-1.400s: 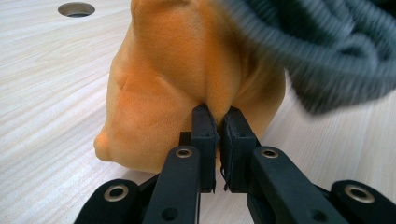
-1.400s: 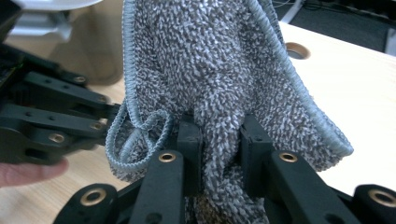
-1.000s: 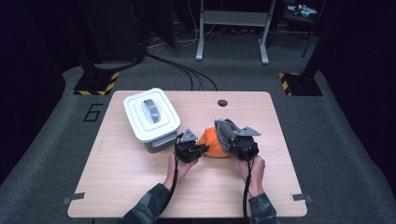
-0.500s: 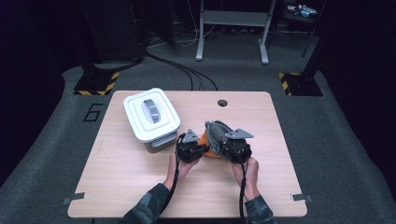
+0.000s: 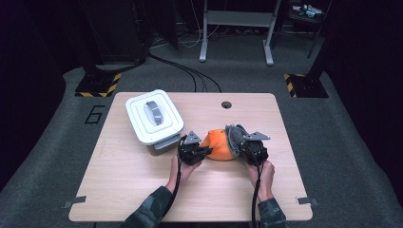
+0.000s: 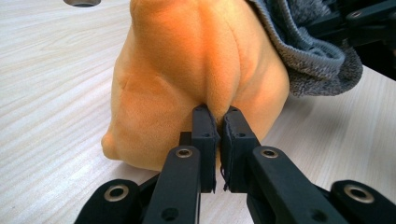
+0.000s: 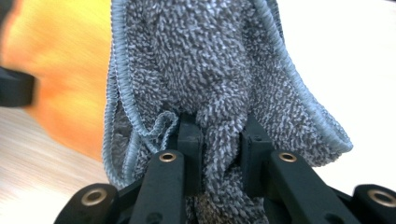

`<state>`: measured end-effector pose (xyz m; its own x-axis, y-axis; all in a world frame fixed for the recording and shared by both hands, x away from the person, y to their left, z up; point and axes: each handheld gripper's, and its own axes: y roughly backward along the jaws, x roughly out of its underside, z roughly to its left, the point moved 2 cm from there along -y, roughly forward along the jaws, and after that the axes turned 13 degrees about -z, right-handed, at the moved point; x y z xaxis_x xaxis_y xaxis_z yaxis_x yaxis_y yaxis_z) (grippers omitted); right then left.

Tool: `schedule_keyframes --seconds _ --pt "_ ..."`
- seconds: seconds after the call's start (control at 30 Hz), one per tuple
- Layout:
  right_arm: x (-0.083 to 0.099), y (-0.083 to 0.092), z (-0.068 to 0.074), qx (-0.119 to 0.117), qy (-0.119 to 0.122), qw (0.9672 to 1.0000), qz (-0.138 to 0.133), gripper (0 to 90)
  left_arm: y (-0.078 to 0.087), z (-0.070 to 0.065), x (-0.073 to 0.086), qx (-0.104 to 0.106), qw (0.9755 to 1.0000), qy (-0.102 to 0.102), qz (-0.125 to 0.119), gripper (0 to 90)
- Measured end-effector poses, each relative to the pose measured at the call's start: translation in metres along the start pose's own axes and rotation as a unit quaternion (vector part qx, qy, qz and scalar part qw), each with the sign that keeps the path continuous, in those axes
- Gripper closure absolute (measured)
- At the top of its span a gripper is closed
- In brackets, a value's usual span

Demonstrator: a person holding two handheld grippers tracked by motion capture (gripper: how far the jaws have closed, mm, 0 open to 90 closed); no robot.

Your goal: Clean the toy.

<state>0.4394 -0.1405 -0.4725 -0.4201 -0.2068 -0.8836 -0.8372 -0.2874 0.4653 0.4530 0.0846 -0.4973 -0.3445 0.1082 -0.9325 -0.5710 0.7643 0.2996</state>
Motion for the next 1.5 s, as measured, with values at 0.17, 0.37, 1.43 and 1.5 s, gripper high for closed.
schedule_keyframes --seconds 0.17,0.37,1.43,1.5 --pt "-0.004 0.012 0.000 -0.005 0.003 1.0000 -0.006 74.2 0.000 0.001 0.000 -0.002 1.0000 -0.002 -0.002 85.2" --pt "-0.021 0.018 0.044 -0.062 0.032 0.9971 -0.032 74.0 0.000 0.001 0.000 -0.004 1.0000 -0.001 0.000 85.2" --pt "0.003 -0.005 -0.008 -0.005 -0.016 0.9998 0.004 74.3 -0.007 -0.001 0.005 -0.032 0.9923 -0.113 0.038 50.2" --pt "0.003 -0.005 -0.007 -0.004 -0.013 0.9999 0.006 74.3 -0.009 0.000 0.006 -0.029 0.9920 -0.116 0.040 62.8"
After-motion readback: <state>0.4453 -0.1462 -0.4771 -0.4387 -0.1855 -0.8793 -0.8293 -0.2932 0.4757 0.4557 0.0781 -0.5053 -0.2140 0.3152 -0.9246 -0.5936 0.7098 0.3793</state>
